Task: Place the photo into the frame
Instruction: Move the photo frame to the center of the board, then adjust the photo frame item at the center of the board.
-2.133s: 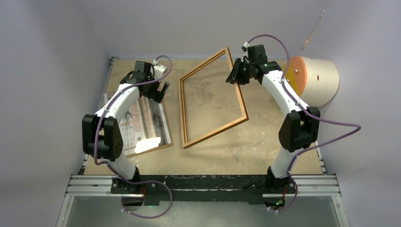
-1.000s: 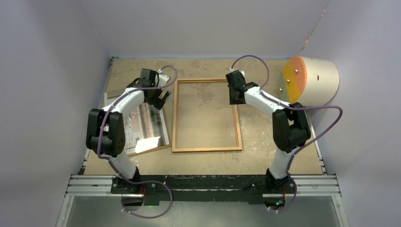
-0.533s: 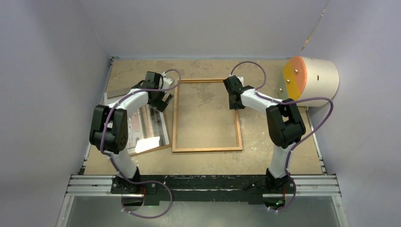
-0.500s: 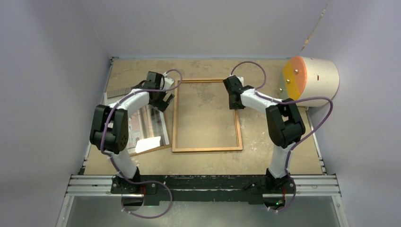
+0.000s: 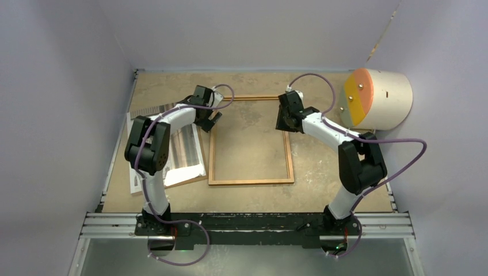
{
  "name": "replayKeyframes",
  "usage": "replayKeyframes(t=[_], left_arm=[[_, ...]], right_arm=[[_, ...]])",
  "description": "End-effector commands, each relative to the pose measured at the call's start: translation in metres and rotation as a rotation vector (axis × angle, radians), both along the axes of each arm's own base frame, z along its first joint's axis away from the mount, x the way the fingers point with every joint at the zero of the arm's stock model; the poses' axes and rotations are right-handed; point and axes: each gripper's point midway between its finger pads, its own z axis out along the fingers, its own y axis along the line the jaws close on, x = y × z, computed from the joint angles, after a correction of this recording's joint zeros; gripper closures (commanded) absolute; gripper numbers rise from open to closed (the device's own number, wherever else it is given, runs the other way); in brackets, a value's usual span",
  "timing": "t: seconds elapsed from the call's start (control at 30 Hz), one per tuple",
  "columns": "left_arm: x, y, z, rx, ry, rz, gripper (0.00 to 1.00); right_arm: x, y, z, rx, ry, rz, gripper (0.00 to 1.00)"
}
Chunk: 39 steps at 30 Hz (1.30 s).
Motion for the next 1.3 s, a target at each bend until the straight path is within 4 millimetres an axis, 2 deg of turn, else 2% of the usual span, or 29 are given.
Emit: replayKeyframes(t=[0.0, 0.13, 0.23, 0.37, 0.5, 0.63, 0.73, 0.8, 0.87, 0.97, 1.07, 1.13, 1.27], left_arm=[[0.010, -0.021, 0.003, -0.006, -0.028, -0.013, 0.01], [0.009, -0.041, 0.003, -0.023, -0.027, -0.055, 0.01], [0.011, -0.052, 0.003, -0.030, -0.026, -0.072, 0.01], [0.018, -0.066, 0.008, -0.037, -0.038, -0.095, 0.01], [0.025, -0.073, 0.027, -0.048, -0.046, -0.108, 0.01], [0.031, -0.061, 0.069, -0.081, -0.074, -0.125, 0.00], [0.035, -0.027, 0.107, -0.101, -0.109, -0.091, 0.00], [0.036, 0.010, 0.128, -0.093, -0.133, -0.042, 0.00], [0.031, 0.061, 0.144, -0.059, -0.147, 0.031, 0.00], [0.013, 0.132, 0.152, 0.010, -0.144, 0.126, 0.00], [-0.016, 0.197, 0.154, 0.111, -0.130, 0.214, 0.02], [-0.039, 0.235, 0.153, 0.180, -0.124, 0.266, 0.04], [-0.088, 0.296, 0.149, 0.251, -0.090, 0.362, 0.08]], right_arm=[[0.002, 0.019, 0.013, 0.116, -0.045, 0.025, 0.58], [-0.004, 0.022, 0.001, 0.143, -0.027, 0.039, 0.48], [-0.018, 0.026, -0.015, 0.181, 0.028, 0.033, 0.48], [-0.022, 0.023, -0.024, 0.179, 0.024, 0.025, 0.51], [-0.018, 0.032, -0.016, 0.204, -0.013, 0.035, 0.53], [-0.015, 0.066, 0.010, 0.222, -0.076, 0.105, 0.53], [-0.010, 0.104, 0.033, 0.260, -0.118, 0.176, 0.53], [-0.007, 0.136, 0.048, 0.292, -0.138, 0.235, 0.51], [-0.003, 0.174, 0.066, 0.335, -0.160, 0.300, 0.48], [-0.006, 0.229, 0.078, 0.395, -0.163, 0.395, 0.41], [-0.008, 0.278, 0.072, 0.417, -0.149, 0.465, 0.39], [-0.013, 0.304, 0.051, 0.397, -0.113, 0.500, 0.38], [-0.015, 0.326, 0.021, 0.374, -0.067, 0.521, 0.34]])
